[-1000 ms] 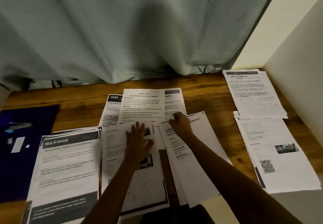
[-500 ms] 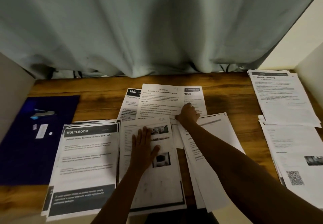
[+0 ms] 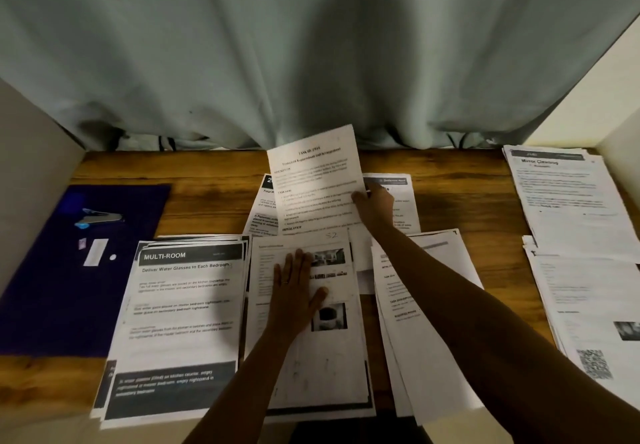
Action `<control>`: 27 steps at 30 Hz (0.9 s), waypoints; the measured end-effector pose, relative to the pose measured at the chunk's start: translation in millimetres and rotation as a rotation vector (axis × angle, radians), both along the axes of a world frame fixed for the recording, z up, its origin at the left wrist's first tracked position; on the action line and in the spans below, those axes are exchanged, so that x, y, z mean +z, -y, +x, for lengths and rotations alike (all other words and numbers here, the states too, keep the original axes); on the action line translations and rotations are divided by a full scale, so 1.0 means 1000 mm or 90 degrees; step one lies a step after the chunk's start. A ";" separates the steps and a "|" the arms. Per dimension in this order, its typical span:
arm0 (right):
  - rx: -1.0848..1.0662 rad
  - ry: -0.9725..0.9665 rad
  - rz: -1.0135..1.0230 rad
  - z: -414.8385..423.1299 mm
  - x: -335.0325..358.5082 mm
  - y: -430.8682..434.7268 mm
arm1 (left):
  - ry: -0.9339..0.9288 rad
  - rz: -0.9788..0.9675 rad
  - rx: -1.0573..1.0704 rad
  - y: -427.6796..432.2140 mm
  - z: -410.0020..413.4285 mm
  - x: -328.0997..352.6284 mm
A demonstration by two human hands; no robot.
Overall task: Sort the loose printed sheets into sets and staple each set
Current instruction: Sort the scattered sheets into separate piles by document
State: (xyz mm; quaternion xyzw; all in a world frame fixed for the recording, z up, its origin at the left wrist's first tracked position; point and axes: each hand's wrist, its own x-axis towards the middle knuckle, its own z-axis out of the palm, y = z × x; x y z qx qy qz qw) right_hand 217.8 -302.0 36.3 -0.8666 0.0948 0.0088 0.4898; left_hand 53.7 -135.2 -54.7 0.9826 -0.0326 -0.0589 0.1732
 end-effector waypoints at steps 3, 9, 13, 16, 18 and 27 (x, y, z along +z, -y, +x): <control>0.009 0.064 0.037 0.006 0.026 -0.004 | 0.008 -0.002 -0.001 0.001 0.002 0.003; 0.001 0.283 0.068 -0.009 0.092 0.012 | 0.016 -0.033 0.000 -0.005 0.001 0.008; -0.067 0.261 0.094 -0.031 0.107 0.036 | 0.091 -0.133 0.096 -0.020 -0.008 0.025; -0.031 0.091 0.069 -0.059 0.089 0.040 | 0.170 -0.216 0.217 -0.041 -0.012 0.037; 0.002 0.022 0.057 -0.089 0.064 0.033 | 0.213 -0.252 0.277 -0.056 -0.016 0.039; 0.060 -0.100 0.042 -0.192 -0.012 -0.011 | 0.221 -0.266 0.307 -0.071 -0.033 0.039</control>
